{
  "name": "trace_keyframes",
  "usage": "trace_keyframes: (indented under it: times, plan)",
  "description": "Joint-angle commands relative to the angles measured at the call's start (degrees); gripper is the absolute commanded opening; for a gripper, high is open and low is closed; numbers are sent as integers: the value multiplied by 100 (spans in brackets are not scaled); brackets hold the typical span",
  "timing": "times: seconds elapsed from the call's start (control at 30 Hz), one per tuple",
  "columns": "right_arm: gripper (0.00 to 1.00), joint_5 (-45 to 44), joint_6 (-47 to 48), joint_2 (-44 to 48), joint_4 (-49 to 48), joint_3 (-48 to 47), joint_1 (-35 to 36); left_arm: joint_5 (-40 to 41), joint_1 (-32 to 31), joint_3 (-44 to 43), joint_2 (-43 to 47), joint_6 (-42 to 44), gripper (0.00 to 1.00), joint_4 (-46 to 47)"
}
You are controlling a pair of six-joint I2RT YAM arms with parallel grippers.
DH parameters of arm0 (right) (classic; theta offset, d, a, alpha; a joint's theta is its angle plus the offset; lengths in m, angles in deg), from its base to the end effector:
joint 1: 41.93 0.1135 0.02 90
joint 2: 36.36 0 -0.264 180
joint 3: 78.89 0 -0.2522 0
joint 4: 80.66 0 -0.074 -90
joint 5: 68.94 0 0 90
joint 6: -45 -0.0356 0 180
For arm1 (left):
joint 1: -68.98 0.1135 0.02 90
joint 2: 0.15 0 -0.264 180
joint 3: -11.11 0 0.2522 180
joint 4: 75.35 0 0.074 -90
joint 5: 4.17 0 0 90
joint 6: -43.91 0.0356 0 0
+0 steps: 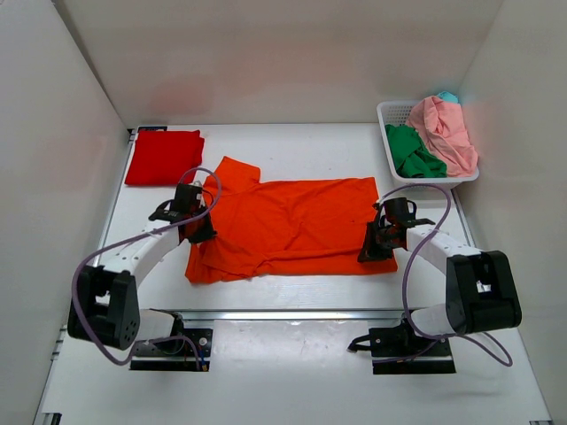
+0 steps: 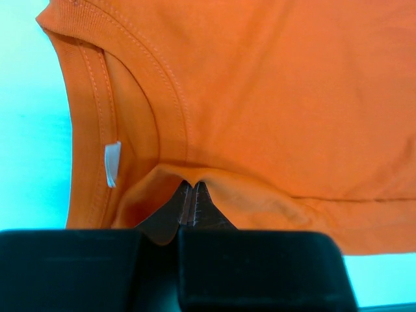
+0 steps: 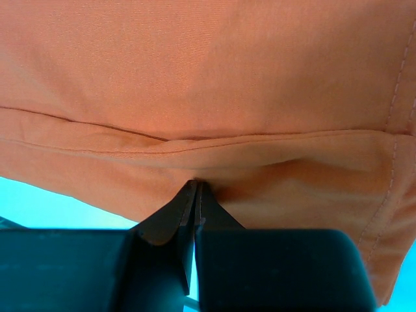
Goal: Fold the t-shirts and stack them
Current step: Fold the flattened tshirt in 1/3 of the way
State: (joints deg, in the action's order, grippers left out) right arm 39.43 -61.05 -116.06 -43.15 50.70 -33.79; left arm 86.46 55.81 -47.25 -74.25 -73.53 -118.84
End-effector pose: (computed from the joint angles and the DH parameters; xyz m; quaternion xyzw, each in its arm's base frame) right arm 0.2313 0.0444 0.1508 0.0347 0.9669 0.1945 0.1613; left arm 0.2401 -0.0558 0.2048 -0.1212 0.9565 -0.0871 0.2507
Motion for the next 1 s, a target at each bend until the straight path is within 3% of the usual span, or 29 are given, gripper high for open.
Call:
trace_keyframes:
  times: [0.0, 0.23, 0.53, 0.83, 0.87, 0.9, 0.97]
  plan:
    - [0, -194, 164, -203, 78, 17, -32, -80, 147, -23, -296, 177, 0, 345]
    - [0, -211, 190, -345, 78, 34, -23, -61, 254, -329, -517, 213, 0, 732]
    - [0, -361, 190, -406, 165, -18, -32, -659, -45, -1068, -772, 380, 0, 381]
    - [0, -448, 217, -362, 209, -36, -173, -519, -28, -1384, -1255, 889, 0, 205]
    - [0, -457, 199, -388, 201, -36, -190, -380, -37, -1394, -1377, 1011, 7, 222]
    - [0, -475, 217, -388, 253, -62, -190, -309, -2, -1472, -1518, 1082, 34, 179]
    - [0, -501, 208, -388, 262, -71, -164, -361, 130, -1683, -1615, 1136, 46, -145]
